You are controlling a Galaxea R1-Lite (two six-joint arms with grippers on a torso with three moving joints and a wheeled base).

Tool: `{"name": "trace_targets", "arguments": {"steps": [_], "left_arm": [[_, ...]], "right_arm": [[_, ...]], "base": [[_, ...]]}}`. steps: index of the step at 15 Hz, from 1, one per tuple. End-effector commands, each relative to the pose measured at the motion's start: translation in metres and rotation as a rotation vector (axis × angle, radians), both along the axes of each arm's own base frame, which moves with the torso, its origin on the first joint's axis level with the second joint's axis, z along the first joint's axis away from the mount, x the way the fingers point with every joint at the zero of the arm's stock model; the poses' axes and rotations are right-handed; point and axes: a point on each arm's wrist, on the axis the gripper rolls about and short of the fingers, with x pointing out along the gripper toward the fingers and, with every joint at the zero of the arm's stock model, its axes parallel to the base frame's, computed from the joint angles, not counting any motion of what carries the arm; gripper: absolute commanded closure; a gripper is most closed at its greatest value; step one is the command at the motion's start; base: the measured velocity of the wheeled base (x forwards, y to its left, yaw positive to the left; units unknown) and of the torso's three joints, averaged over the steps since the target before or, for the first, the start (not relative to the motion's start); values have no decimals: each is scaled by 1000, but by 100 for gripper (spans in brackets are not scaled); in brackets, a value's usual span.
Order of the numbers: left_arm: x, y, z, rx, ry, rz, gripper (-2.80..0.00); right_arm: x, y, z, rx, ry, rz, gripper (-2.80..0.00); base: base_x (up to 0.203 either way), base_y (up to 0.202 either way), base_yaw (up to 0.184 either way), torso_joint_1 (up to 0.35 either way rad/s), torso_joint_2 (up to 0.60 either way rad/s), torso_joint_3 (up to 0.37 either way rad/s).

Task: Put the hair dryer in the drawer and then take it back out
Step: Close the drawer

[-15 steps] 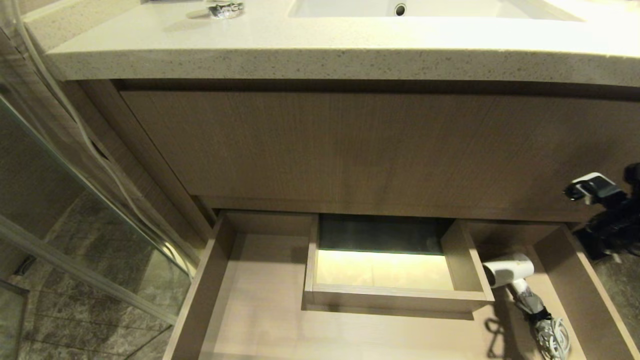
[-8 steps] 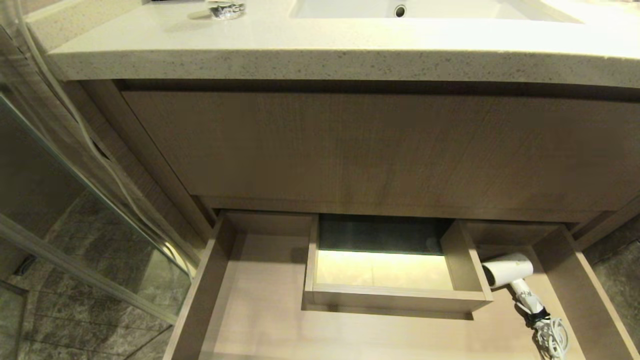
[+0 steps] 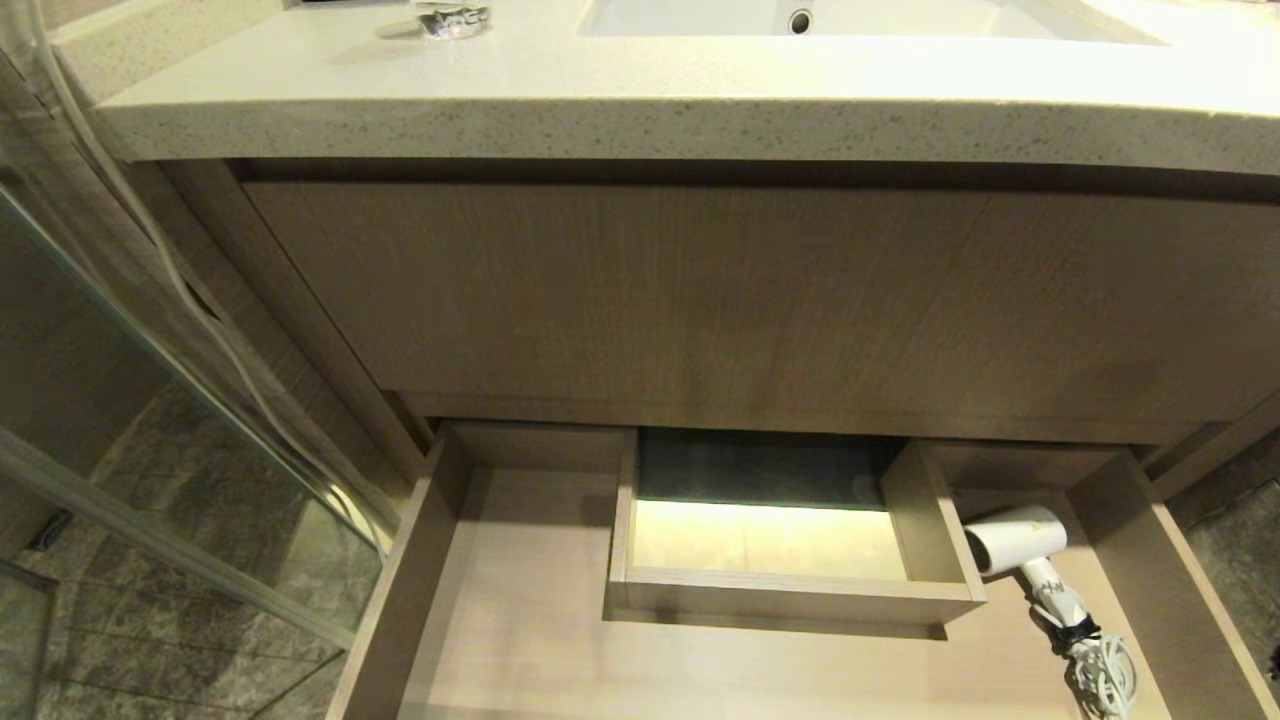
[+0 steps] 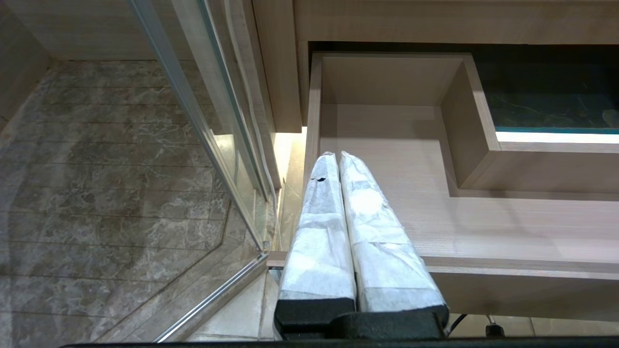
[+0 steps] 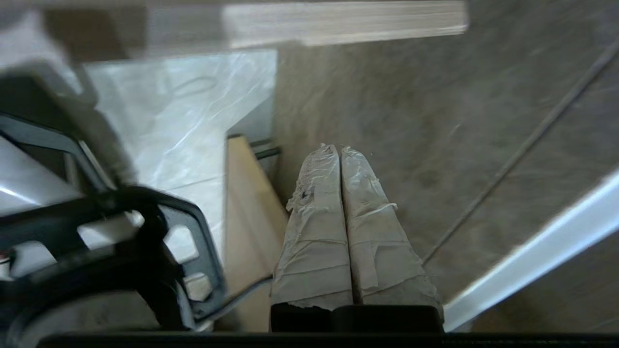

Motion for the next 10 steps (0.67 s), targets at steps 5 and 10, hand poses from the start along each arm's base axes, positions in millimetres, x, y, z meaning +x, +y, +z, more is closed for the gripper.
{"name": "trace_targets", "arguments": {"steps": [5, 10], "left_arm": [[0, 0, 0, 0, 0, 0, 0], [0, 0, 0, 0, 0, 0, 0]], "right_arm": [[41, -17, -37, 54, 137, -43, 0], [44, -19, -52, 50, 246, -52, 0]], "base": [[0, 0, 0, 0, 0, 0], [0, 0, 0, 0, 0, 0]]}}
